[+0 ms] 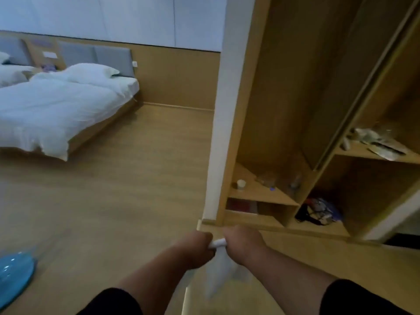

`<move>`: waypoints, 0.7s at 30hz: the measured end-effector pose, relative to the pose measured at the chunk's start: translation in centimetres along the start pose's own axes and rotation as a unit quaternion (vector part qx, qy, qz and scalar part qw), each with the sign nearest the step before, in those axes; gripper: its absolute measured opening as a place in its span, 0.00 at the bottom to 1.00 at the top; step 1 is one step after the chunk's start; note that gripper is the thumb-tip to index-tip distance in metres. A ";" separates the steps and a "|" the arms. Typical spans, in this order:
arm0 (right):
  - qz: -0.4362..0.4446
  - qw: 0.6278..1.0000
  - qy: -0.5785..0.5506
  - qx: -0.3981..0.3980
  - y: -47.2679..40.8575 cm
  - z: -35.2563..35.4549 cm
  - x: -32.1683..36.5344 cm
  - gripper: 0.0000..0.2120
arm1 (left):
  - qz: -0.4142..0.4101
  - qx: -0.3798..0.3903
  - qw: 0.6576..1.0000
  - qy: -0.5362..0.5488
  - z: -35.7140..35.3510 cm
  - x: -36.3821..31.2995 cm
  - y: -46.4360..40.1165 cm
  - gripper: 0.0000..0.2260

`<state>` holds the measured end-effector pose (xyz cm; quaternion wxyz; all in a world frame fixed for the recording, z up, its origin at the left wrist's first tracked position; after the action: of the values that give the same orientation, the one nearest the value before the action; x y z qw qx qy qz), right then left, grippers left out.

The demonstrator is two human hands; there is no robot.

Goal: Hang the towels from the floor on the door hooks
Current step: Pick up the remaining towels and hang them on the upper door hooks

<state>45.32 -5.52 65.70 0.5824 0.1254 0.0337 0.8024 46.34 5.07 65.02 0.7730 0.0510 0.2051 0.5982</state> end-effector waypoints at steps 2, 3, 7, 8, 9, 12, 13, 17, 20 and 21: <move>-0.062 0.998 -0.010 -0.020 2.5 0.3 -2.7 0.09 | -0.052 0.004 0.999 -0.012 0.0 -3.2 -0.7 0.14; -0.088 0.996 -0.013 -0.027 4.0 0.7 -3.8 0.09 | -0.077 0.005 0.997 -0.019 -0.1 -4.9 -0.9 0.13; -0.164 0.983 -0.033 -0.080 10.7 2.0 -8.5 0.13 | -0.172 0.034 0.983 -0.050 -1.1 -12.5 -0.7 0.13; -0.181 0.979 -0.035 -0.090 12.5 2.4 -9.6 0.14 | -0.197 0.036 0.977 -0.067 -1.3 -14.5 -0.5 0.14; -0.195 0.974 -0.041 -0.104 14.2 2.8 -10.7 0.14 | -0.223 0.034 0.971 -0.082 -1.3 -16.5 -0.3 0.14; -0.234 0.960 -0.051 -0.144 19.4 3.5 -14.4 0.13 | -0.288 0.029 0.951 -0.112 -1.7 -23.1 0.4 0.13; -0.255 0.956 -0.041 -0.140 21.1 3.7 -15.7 0.12 | -0.306 0.035 0.944 -0.121 -2.1 -25.3 0.7 0.12; -0.317 0.934 -0.042 -0.157 28.3 4.3 -20.7 0.07 | -0.371 0.045 0.913 -0.165 -3.6 -34.4 2.9 0.10; -0.349 0.921 -0.057 -0.162 33.9 3.7 -24.4 0.04 | -0.410 0.039 0.889 -0.201 -5.4 -40.8 4.5 0.09; -0.359 0.917 -0.059 -0.162 35.9 3.3 -25.9 0.04 | -0.419 0.038 0.882 -0.211 -6.1 -43.0 4.9 0.08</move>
<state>20.41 -41.67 71.90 0.8446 0.0560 -0.0880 0.5252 31.06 -35.22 72.08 0.9741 0.1140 0.0620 0.1850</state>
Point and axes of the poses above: each hand's wrist, its own y-axis away from the middle knuckle, its own z-axis out of the back of the hand, x = y × z, the point moved 9 cm from there along -y, towards the middle knuckle, and after that the axes turned 15 degrees about z, right-handed, at the moved point
